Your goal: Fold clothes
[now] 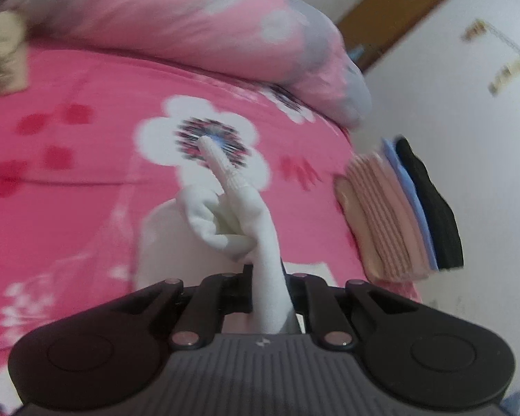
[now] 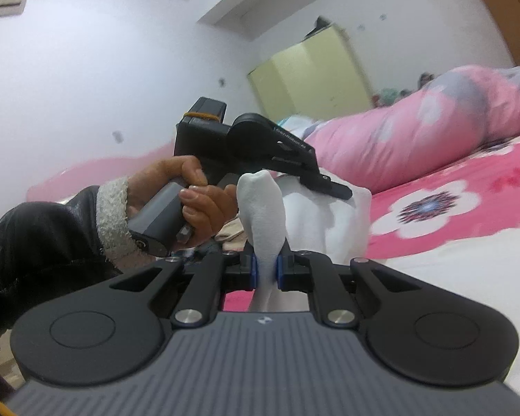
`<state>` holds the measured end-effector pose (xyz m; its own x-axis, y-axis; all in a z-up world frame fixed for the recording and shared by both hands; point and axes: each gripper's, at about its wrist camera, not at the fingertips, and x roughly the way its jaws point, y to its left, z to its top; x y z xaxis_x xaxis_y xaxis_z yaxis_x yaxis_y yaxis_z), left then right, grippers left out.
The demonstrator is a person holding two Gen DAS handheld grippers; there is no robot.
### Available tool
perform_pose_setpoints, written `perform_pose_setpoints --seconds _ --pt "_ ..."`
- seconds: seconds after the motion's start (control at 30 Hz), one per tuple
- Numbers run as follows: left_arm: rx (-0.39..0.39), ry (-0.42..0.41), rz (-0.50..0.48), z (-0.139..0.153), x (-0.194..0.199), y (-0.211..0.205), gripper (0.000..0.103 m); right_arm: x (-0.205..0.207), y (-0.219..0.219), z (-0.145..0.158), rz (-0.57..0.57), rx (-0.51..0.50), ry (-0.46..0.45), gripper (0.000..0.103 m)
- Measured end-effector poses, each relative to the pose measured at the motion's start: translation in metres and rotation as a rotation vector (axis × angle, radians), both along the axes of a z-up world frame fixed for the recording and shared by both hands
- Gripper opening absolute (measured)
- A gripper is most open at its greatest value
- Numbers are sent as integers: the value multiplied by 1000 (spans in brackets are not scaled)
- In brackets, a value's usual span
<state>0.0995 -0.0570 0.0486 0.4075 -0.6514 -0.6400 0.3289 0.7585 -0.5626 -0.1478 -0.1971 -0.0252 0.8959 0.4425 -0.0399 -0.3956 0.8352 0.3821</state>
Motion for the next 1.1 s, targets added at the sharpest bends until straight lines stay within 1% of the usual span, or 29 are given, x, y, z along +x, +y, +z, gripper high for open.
perform_pose_setpoints --seconds 0.13,0.23,0.27,0.3,0.33,0.37,0.4,0.43,0.47,0.5,0.6,0.7,0.8,0.9,0.93,1.03,1.1 --pt "40 2 -96 -12 -11 -70 9 -26 -43 -9 -94 34 6 8" --pt "89 0 -160 -32 -21 -116 9 -42 -71 -21 -175 54 31 8" --pt "119 -10 -182 -40 -26 -131 10 -48 -80 -27 -204 59 44 8" --pt "163 -32 -203 -49 -32 -144 12 -52 -86 -33 -225 68 57 8" --pt "210 -58 -225 -58 -38 -156 22 -53 -93 -41 -244 88 81 8" --pt "248 -68 -240 -68 -42 -167 30 -55 -100 -49 -263 108 106 9" --pt "264 -58 -242 -76 -44 -172 41 -56 -106 -58 -272 143 132 9" --pt "266 -44 -239 -83 -46 -174 44 -57 -113 -67 -281 179 158 9" --pt "265 -41 -233 -84 -48 -172 45 -58 -117 -75 -284 211 178 9" --pt "260 -50 -226 -80 -51 -167 49 -58 -121 -83 -286 243 198 10" --pt "246 -76 -203 -68 -58 -152 52 -59 -127 -93 -277 307 211 11" --pt "236 -159 -189 -46 -69 -133 59 -55 -132 -96 -268 357 227 11" --pt "219 -225 -166 -26 -85 -108 59 -61 -137 -99 -268 421 251 12" --pt "211 -269 -151 -14 -108 -75 59 -67 -139 -102 -278 462 268 15" --pt "220 -284 -150 -14 -118 -64 59 -68 -141 -103 -282 481 274 15" --pt "296 -350 -159 -16 -149 -36 60 -67 -147 -102 -296 522 299 20" --pt "370 -428 -158 -21 -172 -20 63 -63 -149 -98 -310 515 304 28"
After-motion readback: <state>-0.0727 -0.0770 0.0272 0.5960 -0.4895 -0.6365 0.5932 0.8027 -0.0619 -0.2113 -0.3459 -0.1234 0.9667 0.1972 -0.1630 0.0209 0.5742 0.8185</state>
